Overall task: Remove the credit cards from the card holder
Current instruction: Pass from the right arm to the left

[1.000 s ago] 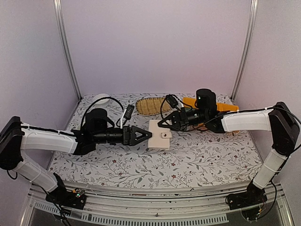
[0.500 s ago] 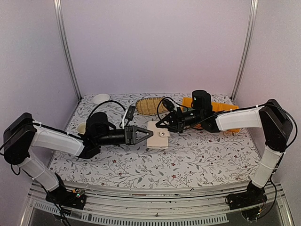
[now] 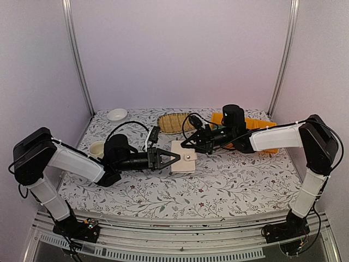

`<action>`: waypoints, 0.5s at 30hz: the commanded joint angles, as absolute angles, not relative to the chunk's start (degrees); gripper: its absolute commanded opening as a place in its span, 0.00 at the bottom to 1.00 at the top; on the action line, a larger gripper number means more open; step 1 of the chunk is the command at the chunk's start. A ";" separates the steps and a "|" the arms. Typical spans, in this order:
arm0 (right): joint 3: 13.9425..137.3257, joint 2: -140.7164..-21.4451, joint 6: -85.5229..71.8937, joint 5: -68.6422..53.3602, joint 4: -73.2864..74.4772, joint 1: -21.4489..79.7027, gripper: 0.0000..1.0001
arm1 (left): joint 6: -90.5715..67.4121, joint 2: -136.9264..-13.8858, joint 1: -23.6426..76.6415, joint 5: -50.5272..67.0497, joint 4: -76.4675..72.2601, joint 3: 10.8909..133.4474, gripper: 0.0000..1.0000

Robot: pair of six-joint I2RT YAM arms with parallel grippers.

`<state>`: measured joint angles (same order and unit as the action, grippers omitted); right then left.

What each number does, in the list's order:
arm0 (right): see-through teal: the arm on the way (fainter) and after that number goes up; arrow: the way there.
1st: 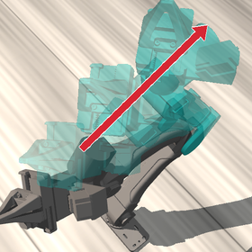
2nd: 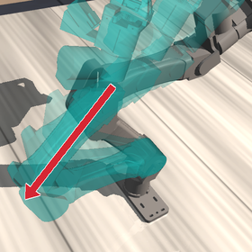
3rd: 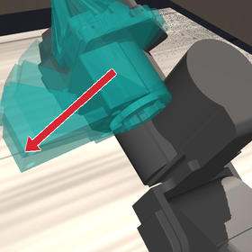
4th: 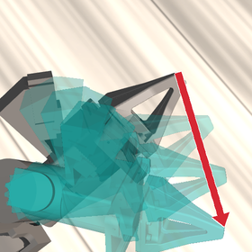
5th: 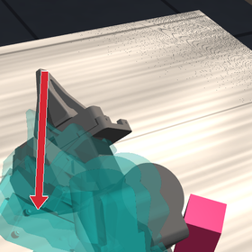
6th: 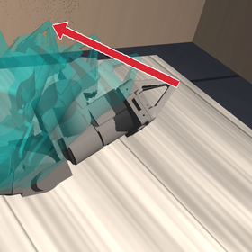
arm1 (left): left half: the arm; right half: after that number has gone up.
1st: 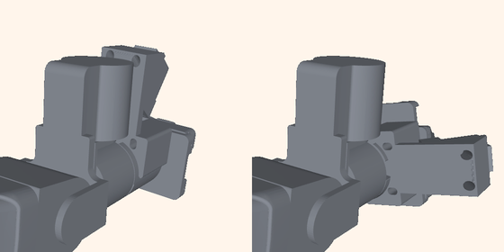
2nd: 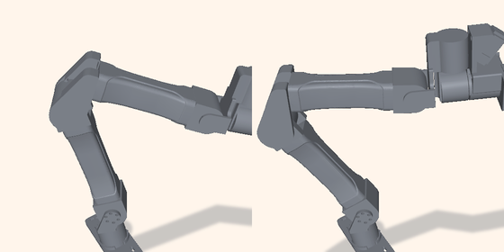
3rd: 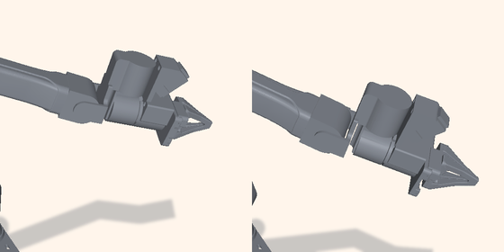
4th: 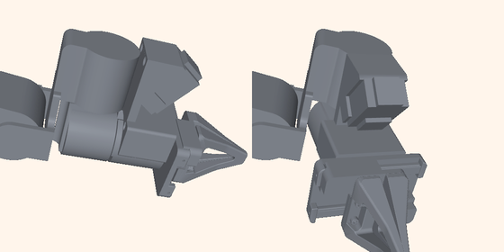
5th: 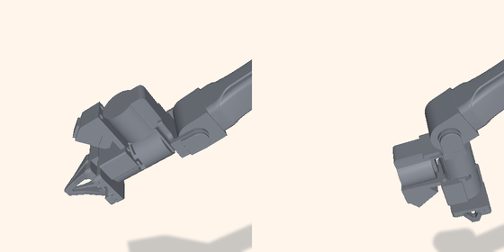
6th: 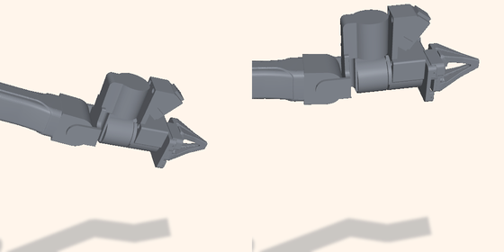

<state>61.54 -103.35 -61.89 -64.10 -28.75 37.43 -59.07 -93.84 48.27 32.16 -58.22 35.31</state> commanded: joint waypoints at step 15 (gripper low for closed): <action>62.19 -99.60 -46.33 -66.63 -28.43 32.02 0.64 | -61.62 -91.88 48.77 32.70 -63.67 34.64 0.00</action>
